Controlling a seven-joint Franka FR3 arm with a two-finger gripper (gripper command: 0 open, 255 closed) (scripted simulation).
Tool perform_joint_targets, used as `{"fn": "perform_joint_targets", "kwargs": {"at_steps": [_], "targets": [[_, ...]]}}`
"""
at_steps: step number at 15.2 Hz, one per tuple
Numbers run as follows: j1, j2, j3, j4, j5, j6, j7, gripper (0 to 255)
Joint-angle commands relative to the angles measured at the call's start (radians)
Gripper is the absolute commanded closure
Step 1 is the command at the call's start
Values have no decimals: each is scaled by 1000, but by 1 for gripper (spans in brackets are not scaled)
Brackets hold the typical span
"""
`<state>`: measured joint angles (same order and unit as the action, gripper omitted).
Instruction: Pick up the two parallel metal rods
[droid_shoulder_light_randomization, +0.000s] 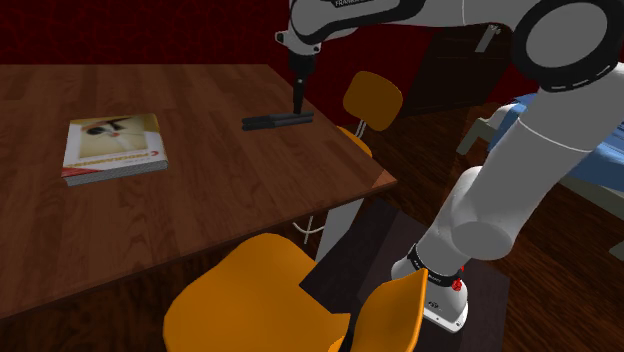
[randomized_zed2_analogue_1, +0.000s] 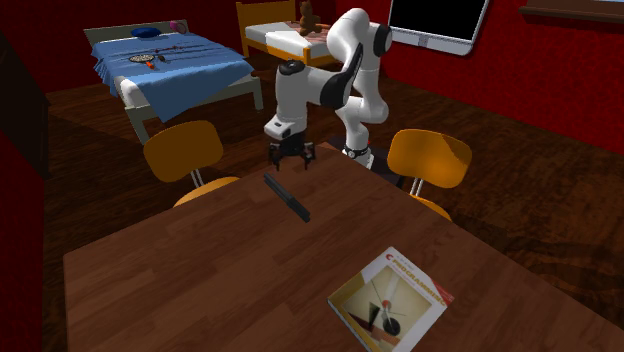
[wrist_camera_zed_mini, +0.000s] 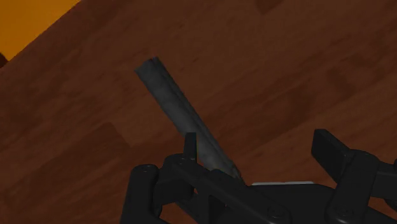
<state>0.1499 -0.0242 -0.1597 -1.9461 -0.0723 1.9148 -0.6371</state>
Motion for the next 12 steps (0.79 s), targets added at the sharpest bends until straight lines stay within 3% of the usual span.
{"fn": "perform_joint_targets", "kwargs": {"at_steps": [1, 6, 12], "targets": [[8, 76, 6, 64, 6, 3, -65, 0], [21, 261, 34, 238, 13, -8, -200, 0], [19, 281, 35, 184, 14, 66, -196, 0]]}}
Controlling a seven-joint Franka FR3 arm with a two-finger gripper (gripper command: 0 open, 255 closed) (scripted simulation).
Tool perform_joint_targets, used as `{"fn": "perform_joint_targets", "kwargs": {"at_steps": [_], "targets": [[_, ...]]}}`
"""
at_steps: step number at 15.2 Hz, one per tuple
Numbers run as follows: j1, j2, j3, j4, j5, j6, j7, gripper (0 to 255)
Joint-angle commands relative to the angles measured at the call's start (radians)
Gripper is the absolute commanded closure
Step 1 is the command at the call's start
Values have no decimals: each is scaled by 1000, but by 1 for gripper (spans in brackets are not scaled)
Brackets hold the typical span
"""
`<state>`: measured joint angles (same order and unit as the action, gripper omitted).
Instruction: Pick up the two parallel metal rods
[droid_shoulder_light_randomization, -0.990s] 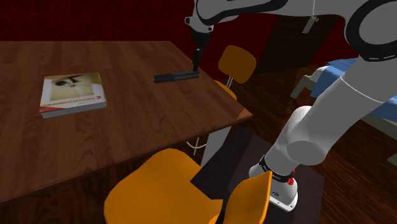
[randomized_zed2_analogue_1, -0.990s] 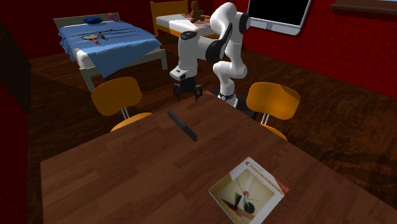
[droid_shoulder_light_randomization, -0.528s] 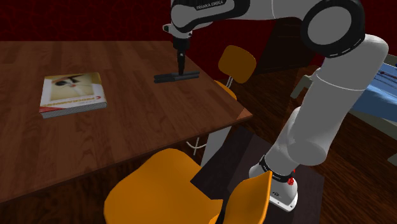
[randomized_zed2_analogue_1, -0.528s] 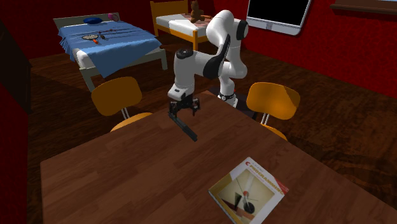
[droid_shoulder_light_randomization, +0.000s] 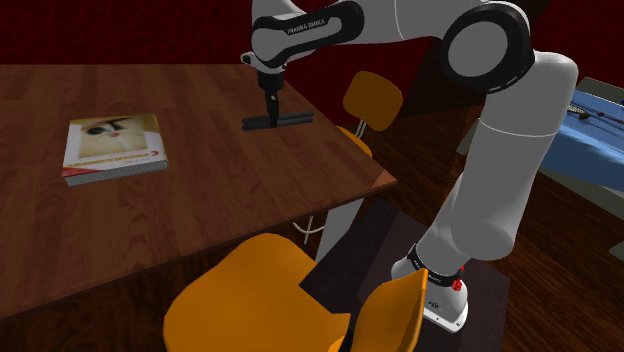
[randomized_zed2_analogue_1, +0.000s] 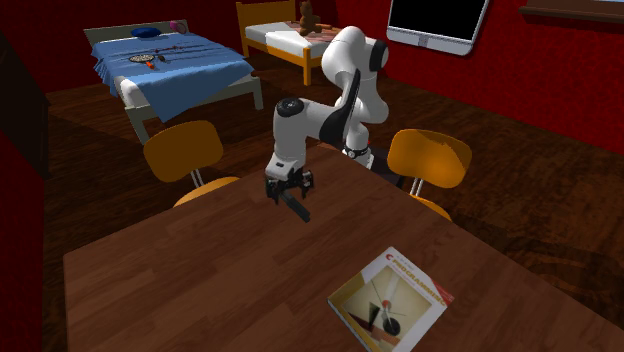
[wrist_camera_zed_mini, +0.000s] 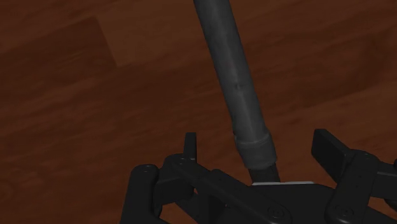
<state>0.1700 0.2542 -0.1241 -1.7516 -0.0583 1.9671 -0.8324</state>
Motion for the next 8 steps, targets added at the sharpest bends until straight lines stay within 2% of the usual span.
{"fn": "perform_joint_targets", "kwargs": {"at_steps": [1, 3, 4, 8], "targets": [[-1, 7, 0, -18, 0, 25, 0, 0], [-1, 9, 0, -23, 0, 32, 0, 0], [-1, 10, 0, -22, 1, 33, 0, 255], [-1, 9, 0, -23, 0, 32, 0, 255]]}}
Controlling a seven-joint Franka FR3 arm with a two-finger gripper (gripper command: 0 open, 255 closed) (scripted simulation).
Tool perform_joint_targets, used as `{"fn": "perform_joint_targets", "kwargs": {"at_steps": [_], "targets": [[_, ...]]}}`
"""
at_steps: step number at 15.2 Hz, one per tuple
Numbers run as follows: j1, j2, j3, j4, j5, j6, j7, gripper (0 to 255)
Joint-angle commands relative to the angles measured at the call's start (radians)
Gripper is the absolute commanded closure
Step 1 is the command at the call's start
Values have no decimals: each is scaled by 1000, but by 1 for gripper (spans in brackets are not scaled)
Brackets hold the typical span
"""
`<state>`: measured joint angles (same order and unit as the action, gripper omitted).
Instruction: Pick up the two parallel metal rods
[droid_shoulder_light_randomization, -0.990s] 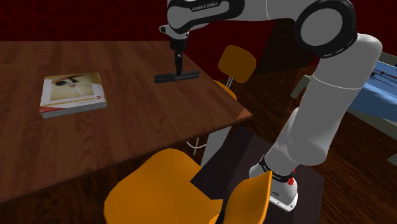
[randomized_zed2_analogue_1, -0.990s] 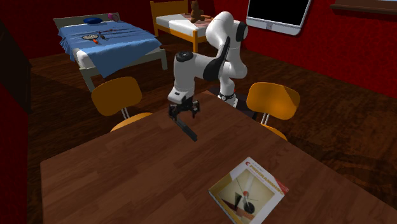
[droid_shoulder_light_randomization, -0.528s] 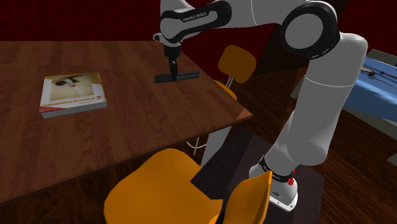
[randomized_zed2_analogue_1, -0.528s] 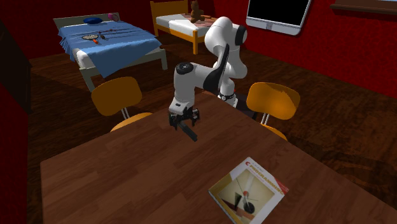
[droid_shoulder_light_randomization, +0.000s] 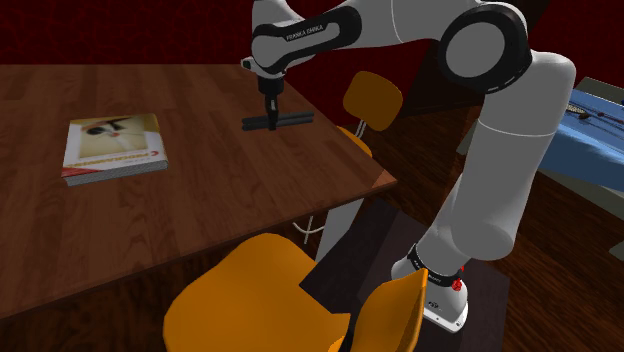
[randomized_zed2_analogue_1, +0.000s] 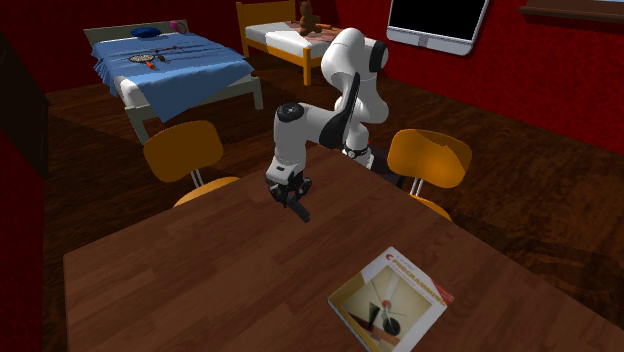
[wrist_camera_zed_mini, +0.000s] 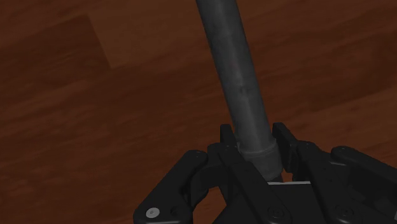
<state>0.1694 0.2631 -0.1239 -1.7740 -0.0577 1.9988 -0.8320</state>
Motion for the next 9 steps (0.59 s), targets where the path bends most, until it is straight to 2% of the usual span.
{"fn": "perform_joint_targets", "kwargs": {"at_steps": [1, 5, 9], "targets": [[0, 0, 0, 0, 0, 0, 0, 255], [0, 0, 0, -1, 0, 1, 0, 255], [0, -16, -1, 33, -1, -48, -3, 255]]}}
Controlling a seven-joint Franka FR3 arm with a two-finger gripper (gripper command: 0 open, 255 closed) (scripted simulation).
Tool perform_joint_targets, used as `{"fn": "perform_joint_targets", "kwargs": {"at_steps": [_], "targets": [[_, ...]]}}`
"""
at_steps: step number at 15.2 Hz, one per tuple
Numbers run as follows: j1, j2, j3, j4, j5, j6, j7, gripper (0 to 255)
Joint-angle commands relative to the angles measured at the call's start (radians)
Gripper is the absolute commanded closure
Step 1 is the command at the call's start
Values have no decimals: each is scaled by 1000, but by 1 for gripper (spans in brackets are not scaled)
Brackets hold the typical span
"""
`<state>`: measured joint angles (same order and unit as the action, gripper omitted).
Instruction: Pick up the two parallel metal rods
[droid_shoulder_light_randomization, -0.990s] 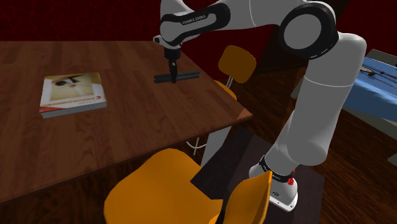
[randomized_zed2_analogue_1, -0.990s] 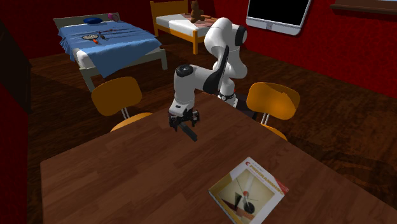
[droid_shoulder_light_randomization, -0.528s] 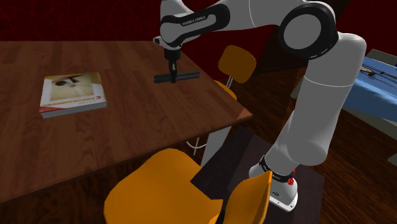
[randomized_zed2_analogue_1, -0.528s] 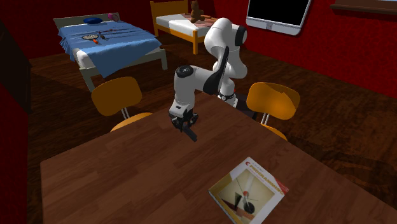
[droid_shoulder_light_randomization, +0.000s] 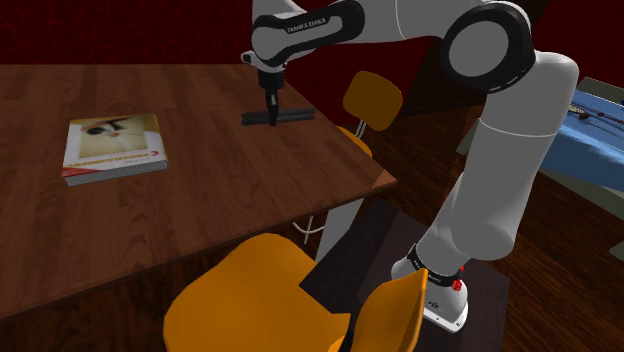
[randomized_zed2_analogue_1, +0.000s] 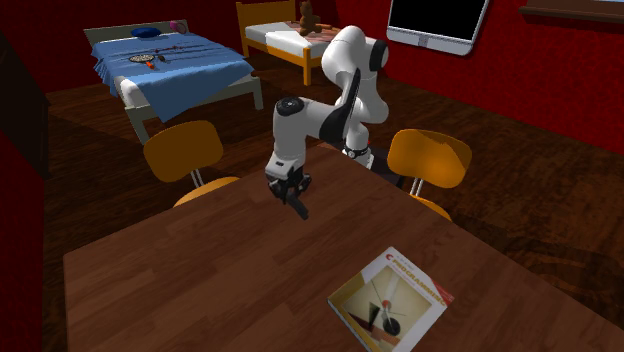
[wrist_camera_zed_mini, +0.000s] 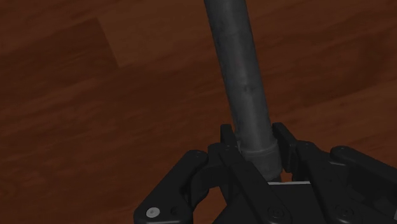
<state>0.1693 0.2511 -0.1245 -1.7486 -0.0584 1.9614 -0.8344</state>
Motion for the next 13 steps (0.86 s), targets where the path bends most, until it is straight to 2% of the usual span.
{"fn": "perform_joint_targets", "kwargs": {"at_steps": [1, 11, 13], "targets": [[0, -7, 0, 17, 0, -23, -1, 255], [1, -29, -1, 121, -1, -150, -8, 255], [1, -29, -1, 123, -1, -152, -9, 255]]}}
